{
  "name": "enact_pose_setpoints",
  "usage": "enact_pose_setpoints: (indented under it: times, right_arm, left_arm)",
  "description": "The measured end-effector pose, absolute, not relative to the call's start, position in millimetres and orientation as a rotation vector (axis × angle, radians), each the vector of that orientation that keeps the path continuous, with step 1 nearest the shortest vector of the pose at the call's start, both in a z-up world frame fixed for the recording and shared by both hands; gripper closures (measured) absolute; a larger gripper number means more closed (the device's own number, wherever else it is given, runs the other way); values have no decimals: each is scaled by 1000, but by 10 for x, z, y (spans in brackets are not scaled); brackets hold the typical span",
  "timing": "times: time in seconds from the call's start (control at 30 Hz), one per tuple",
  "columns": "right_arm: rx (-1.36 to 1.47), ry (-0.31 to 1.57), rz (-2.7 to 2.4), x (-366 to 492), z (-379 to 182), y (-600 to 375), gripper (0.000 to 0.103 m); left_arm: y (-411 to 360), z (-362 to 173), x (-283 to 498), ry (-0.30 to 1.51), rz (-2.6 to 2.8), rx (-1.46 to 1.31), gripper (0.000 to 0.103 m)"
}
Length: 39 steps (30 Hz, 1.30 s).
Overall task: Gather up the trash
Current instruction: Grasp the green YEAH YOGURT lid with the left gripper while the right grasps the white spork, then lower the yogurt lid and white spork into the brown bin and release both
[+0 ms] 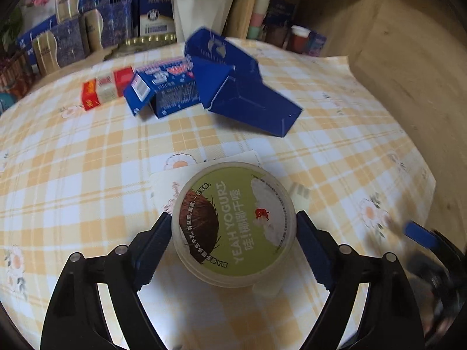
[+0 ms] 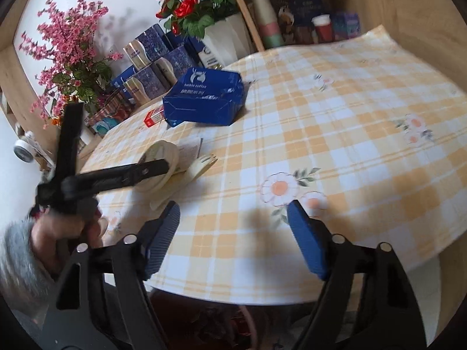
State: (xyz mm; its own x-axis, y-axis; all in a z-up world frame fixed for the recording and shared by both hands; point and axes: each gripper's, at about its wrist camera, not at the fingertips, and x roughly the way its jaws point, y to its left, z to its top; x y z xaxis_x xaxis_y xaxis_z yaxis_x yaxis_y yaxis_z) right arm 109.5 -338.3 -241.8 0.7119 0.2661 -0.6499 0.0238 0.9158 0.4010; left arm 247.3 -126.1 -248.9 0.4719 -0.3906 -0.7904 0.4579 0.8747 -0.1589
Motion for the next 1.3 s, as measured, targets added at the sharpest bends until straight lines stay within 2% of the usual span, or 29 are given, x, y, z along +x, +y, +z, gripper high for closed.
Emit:
enact_pose_setpoints:
  times: [0.1, 0.17, 0.27, 0.57, 0.7, 0.77, 0.8, 0.97, 1.3]
  right_arm:
    - [433, 797, 193, 1319, -2472, -3285, 30]
    - [439, 835, 217, 1485, -2521, -3182, 36]
    - [423, 879, 230, 1749, -2594, -2968, 40]
    - [187, 963, 120, 2294, -2596, -2477, 52]
    - [82, 970, 74, 2340, -2607, -2352, 57]
    - [54, 970, 66, 2334, -2606, -2316, 75]
    - [57, 974, 65, 2343, -2606, -2318, 77]
    - [174, 926, 127, 2205, -2502, -2413, 79]
    - [216, 840, 194, 1829, -2199, -2347, 79]
  left_arm:
    - [-1035, -2296, 2287, 904, -512, 34, 21]
    - [-836, -2191, 2167, 886, -488, -22, 20]
    - [-437, -2129, 1970, 880, -426, -99, 20]
    - [427, -2048, 1456, 825, -278, -214, 20]
    - [585, -2041, 1370, 815, -257, -228, 20]
    - [629, -2059, 1351, 816, -256, -238, 20]
    - [653, -2071, 1338, 816, -257, -252, 20]
    - [645, -2093, 1296, 813, -276, -276, 20]
    - [464, -2098, 1192, 821, -323, -261, 20]
